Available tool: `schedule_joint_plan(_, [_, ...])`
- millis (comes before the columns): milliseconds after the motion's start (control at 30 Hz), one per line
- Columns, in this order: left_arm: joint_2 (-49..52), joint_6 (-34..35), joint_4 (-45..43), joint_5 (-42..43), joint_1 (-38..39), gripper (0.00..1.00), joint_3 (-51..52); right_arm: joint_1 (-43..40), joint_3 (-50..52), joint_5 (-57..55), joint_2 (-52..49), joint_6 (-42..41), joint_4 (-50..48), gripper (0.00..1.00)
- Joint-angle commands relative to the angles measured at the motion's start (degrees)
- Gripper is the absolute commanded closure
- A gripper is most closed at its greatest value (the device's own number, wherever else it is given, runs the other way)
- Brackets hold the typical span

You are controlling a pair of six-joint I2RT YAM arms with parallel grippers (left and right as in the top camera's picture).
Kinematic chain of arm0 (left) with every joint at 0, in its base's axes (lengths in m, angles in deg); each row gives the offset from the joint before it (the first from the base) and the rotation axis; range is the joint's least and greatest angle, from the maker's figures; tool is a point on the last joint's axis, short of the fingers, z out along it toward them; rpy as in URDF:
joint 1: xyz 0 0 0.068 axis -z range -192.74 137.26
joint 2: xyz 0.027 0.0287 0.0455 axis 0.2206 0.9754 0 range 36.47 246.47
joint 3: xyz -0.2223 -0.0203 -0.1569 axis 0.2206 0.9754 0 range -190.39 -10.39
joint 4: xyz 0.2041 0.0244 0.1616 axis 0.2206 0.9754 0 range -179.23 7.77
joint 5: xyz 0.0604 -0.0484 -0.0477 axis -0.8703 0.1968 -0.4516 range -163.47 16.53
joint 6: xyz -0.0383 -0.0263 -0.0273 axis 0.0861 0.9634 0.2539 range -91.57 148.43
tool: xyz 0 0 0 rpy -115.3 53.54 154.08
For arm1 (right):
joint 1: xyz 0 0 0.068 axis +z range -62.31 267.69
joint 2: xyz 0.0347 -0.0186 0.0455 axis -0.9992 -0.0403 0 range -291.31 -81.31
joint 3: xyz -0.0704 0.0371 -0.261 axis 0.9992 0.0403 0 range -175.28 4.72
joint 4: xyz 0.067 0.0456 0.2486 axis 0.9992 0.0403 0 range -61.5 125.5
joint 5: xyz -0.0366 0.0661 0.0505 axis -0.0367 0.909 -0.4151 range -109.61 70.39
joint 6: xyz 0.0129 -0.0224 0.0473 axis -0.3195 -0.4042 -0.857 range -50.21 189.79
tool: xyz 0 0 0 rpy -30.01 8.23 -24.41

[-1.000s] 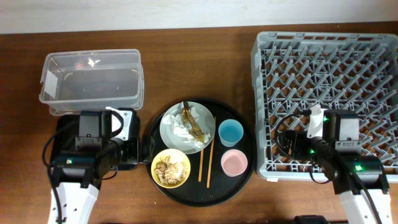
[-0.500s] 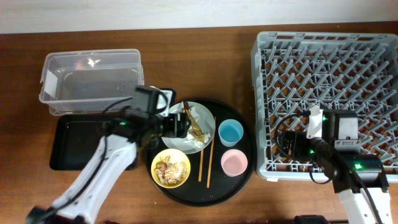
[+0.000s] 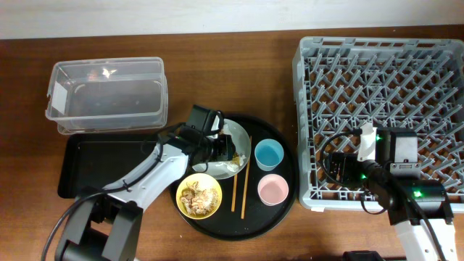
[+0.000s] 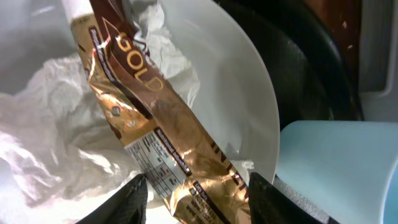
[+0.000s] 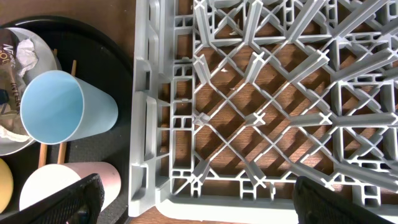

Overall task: Sort waste into correct bins and load items into the dishwasher rack
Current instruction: 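Grasp the gold wrapper and drop it into the clear bin, then grasp the white tissue from the plate with the left gripper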

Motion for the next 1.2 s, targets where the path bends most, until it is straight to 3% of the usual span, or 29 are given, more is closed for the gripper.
schedule_joint_plan(0, [2.1, 0.3, 1.1, 0.3, 1.1, 0.49, -0.5, 0.3, -1.3, -0.3, 0.1, -0.1, -0.2, 0.02])
schedule_joint_plan(100, [3.6, 0.3, 0.9, 0.3, 1.4, 0.53, -0.5, 0.3, -1.3, -0.3, 0.1, -0.1, -0.2, 0.01])
schedule_joint_plan(167, [3.6, 0.3, 0.6, 0.3, 1.3, 0.71, -0.6, 0.3, -1.3, -0.3, 0.1, -0.1, -0.2, 0.02])
schedule_joint_plan(233, [3.4, 0.3, 0.9, 0.5, 1.2, 0.82, -1.3, 0.3, -1.3, -0.3, 0.1, -0.1, -0.2, 0.02])
schedule_joint_plan(400, [-1.9, 0.2, 2.4, -1.0, 0.6, 0.85, -3.3, 0.3, -1.3, -0.3, 0.1, -0.1, -0.2, 0.02])
schedule_joint_plan(467, [-5.6, 0.2, 3.1, -4.6, 0.6, 0.99, -3.3, 0.3, -1.3, -0.3, 0.1, -0.1, -0.2, 0.02])
schedule_joint_plan(600, [-13.0, -0.7, 4.1, -14.5, -0.1, 0.99, -3.5, 0.3, -1.3, -0.3, 0.1, -0.1, -0.2, 0.01])
schedule_joint_plan(733, [-18.4, -4.0, 2.9, -27.8, -7.6, 0.99, -4.3, 0.3, -1.3, -0.3, 0.1, -0.1, -0.2, 0.02])
schedule_joint_plan(833, [-17.4, -4.0, -2.6, -30.9, -17.2, 0.99, -4.3, 0.3, -1.3, -0.3, 0.1, -0.1, -0.2, 0.02])
schedule_joint_plan(1033, [-8.6, -4.0, -16.3, -31.1, -24.8, 0.98, -4.3, 0.3, -1.3, -0.3, 0.1, -0.1, -0.2, 0.01])
schedule_joint_plan(1067, [-6.7, -4.0, -17.7, -31.1, -25.1, 0.88, -4.3, 0.3, -1.3, -0.3, 0.1, -0.1, -0.2, 0.02])
schedule_joint_plan(1133, [-4.4, -4.0, -19.4, -31.1, -25.5, 0.78, -4.3, 0.3, -1.3, -0.3, 0.1, -0.1, -0.2, 0.02])
schedule_joint_plan(1167, [-3.4, -4.0, -20.2, -31.1, -25.5, 0.67, -4.3, 0.3, -1.3, -0.3, 0.1, -0.1, -0.2, 0.02])
